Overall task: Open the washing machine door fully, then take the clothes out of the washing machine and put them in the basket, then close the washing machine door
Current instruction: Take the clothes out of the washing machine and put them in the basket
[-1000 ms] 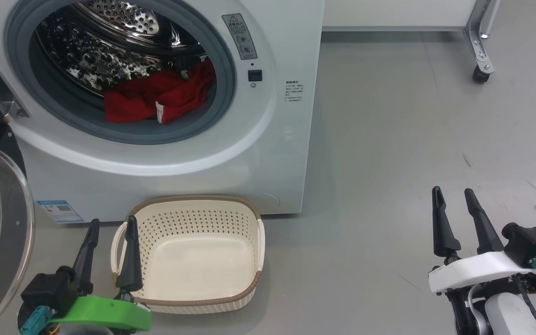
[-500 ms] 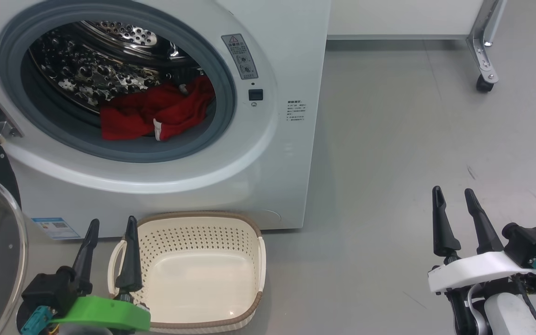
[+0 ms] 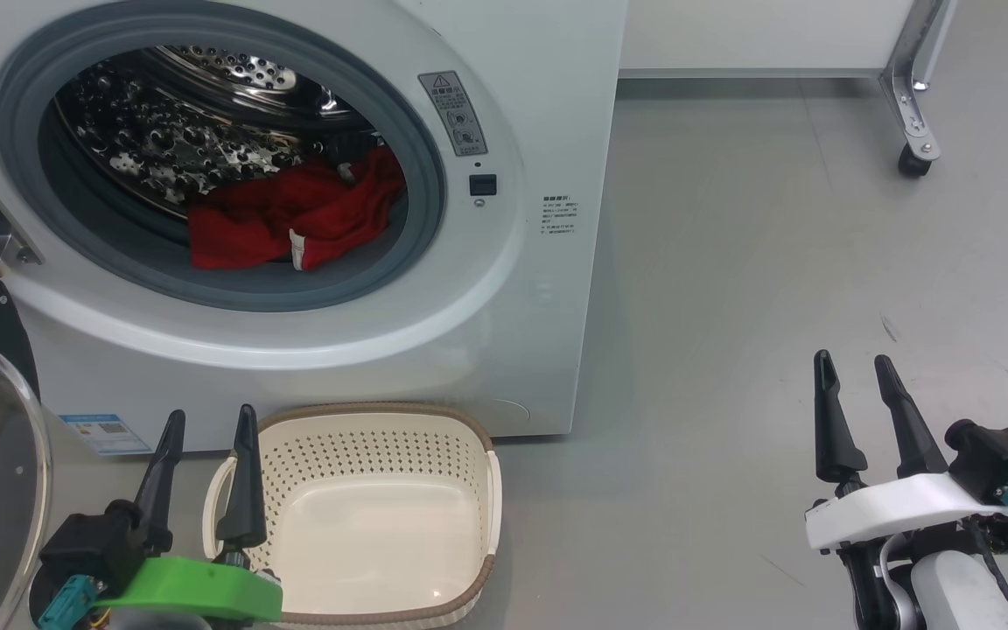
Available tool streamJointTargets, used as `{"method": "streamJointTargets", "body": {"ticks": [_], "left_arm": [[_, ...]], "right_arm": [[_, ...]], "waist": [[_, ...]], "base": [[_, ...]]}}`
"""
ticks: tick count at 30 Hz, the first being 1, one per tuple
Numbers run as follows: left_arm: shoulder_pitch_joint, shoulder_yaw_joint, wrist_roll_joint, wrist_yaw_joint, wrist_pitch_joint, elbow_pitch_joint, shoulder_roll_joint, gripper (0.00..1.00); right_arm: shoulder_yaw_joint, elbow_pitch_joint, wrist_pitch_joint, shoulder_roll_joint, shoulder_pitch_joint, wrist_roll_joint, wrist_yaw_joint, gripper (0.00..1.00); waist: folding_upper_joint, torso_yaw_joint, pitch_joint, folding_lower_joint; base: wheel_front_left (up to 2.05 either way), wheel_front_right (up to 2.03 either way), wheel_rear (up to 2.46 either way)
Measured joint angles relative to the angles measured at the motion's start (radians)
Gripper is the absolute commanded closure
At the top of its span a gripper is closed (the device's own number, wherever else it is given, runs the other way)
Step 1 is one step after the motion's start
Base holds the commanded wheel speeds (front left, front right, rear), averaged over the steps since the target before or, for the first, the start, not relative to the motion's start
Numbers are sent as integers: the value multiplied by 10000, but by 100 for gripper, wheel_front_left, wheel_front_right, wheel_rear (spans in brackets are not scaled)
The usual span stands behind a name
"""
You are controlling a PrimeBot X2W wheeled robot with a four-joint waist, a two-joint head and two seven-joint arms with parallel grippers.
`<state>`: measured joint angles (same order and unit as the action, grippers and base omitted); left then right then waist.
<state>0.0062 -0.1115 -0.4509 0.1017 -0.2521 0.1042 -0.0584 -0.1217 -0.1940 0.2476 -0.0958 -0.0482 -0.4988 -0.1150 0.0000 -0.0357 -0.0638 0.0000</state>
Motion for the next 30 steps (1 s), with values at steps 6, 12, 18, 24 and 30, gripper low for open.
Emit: {"method": "streamJointTargets", "body": {"ticks": [6, 12, 18, 24, 30], "left_arm": [[0, 8, 33, 2, 0, -6, 2, 0], [2, 0, 46, 2, 0, 6, 2, 0], [4, 0, 123, 2, 0, 8, 6, 0], [4, 2, 125, 4, 0, 8, 12, 0], [5, 2, 127, 4, 0, 8, 17, 0]], "right_arm": [[12, -4, 0, 17, 0, 0, -12, 0], [15, -4, 0, 31, 0, 0, -15, 0], [29, -4, 0, 35, 0, 0, -65, 0], [36, -4, 0, 42, 0, 0, -67, 0], [36, -4, 0, 56, 0, 0, -67, 0]], "waist": [[0, 8, -16, 0], [0, 0, -40, 0], [0, -2, -50, 0], [0, 0, -63, 0], [0, -6, -98, 0]], "base": [[0, 0, 0], [0, 0, 0], [0, 0, 0], [0, 0, 0], [0, 0, 0]]}}
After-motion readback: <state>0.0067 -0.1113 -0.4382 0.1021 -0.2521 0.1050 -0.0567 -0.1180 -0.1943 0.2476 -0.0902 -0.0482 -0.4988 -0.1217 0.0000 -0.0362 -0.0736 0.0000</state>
